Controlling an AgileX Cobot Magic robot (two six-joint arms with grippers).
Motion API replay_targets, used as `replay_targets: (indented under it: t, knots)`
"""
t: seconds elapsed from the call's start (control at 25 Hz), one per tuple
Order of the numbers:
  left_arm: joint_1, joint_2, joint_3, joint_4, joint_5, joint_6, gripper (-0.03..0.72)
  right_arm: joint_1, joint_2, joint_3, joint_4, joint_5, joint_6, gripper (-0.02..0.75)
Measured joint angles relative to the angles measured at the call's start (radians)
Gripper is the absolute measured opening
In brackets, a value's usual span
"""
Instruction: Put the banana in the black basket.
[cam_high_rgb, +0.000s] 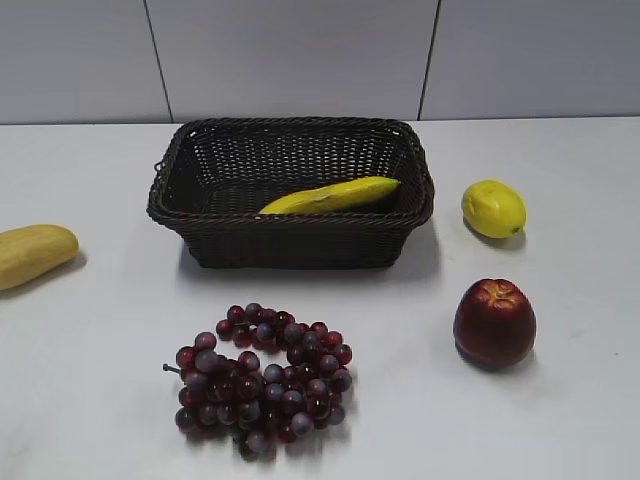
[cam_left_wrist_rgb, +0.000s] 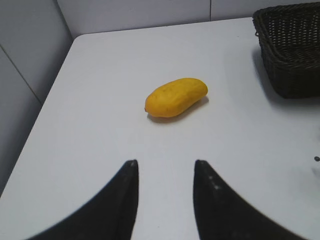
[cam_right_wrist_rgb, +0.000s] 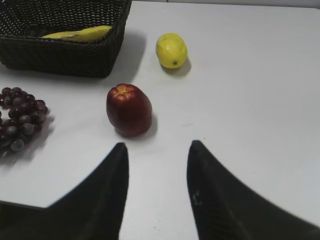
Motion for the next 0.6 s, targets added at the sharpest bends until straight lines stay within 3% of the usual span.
replay_targets:
  t: [0.6]
  knots:
    - [0.0, 0.0, 0.0, -0.001, 0.0, 0.0, 0.357, 0.0, 0.0, 0.0, 0.0, 0.0, 0.0, 0.299]
